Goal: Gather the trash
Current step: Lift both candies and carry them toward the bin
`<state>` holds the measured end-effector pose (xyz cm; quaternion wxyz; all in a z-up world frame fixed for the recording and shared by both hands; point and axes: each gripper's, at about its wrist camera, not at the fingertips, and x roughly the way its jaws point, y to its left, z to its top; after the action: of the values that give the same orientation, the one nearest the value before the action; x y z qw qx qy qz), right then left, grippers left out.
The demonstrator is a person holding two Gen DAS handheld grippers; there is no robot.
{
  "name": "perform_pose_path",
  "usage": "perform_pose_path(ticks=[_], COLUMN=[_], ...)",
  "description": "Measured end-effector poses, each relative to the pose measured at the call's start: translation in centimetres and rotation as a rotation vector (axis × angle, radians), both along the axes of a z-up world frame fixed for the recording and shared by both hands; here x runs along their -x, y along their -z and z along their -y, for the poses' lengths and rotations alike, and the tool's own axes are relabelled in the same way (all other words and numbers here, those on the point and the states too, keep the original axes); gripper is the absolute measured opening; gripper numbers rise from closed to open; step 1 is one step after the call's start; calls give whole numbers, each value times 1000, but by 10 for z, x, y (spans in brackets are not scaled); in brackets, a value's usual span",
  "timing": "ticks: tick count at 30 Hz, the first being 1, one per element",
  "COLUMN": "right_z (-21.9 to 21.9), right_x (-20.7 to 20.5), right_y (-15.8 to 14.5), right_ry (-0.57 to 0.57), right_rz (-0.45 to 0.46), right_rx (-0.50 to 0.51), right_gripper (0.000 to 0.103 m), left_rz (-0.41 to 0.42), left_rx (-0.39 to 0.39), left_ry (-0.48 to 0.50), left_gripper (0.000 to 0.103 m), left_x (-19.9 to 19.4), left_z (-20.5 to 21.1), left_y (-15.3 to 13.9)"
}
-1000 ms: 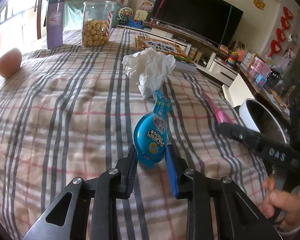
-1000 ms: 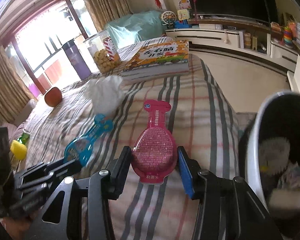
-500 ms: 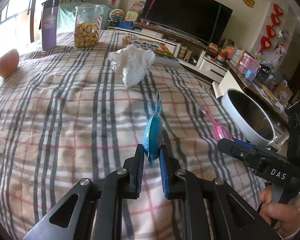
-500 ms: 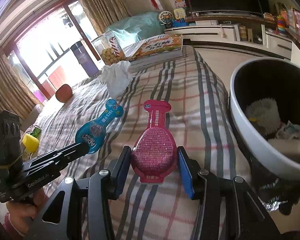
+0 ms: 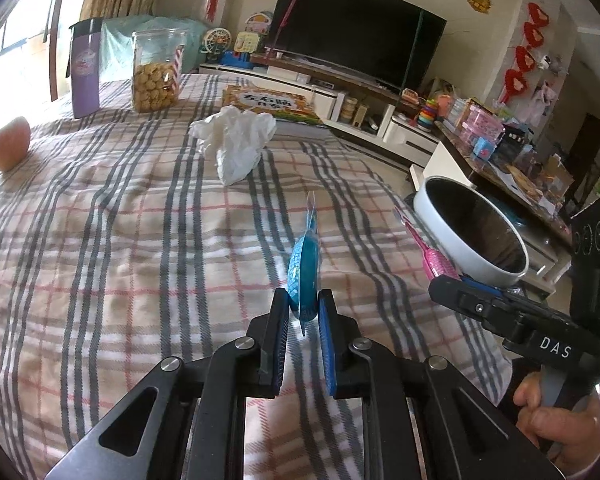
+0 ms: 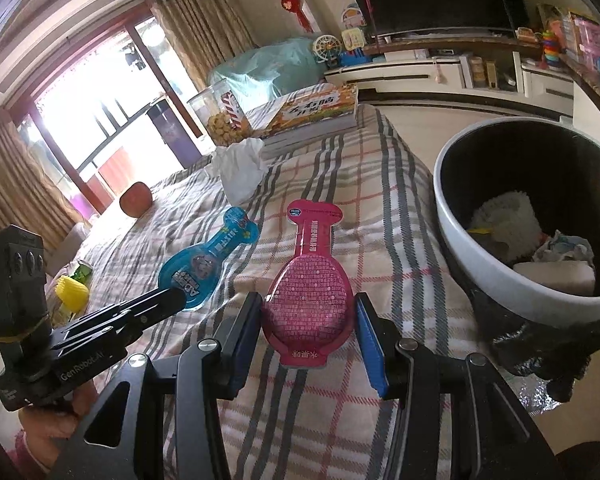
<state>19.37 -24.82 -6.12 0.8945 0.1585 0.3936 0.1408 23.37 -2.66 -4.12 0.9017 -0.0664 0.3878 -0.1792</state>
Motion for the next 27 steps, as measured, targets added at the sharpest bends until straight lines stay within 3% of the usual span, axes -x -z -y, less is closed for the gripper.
perform_pose_path(ticks=[11, 20, 22, 23, 27], right_z=[-9, -22, -22, -23, -19], right_x=[2, 1, 2, 3, 6], right_y=[15, 20, 19, 19, 13], right_ry=[-9, -16, -14, -14, -15], right_rz=[-35, 1, 5, 6, 16], right_rx=[84, 195, 210, 217, 177], right_gripper=[50, 56, 53, 47, 46], left_rz=[-42, -39, -33, -31, -25], left_rx=[-23, -38, -36, -35, -35], left_ry=[2, 7, 6, 6, 9], left_gripper=[14, 15, 16, 15, 14], left_x=[0, -8, -8, -8, -8], left_z=[6, 11, 11, 11, 10], left_y=[15, 20, 21, 22, 22])
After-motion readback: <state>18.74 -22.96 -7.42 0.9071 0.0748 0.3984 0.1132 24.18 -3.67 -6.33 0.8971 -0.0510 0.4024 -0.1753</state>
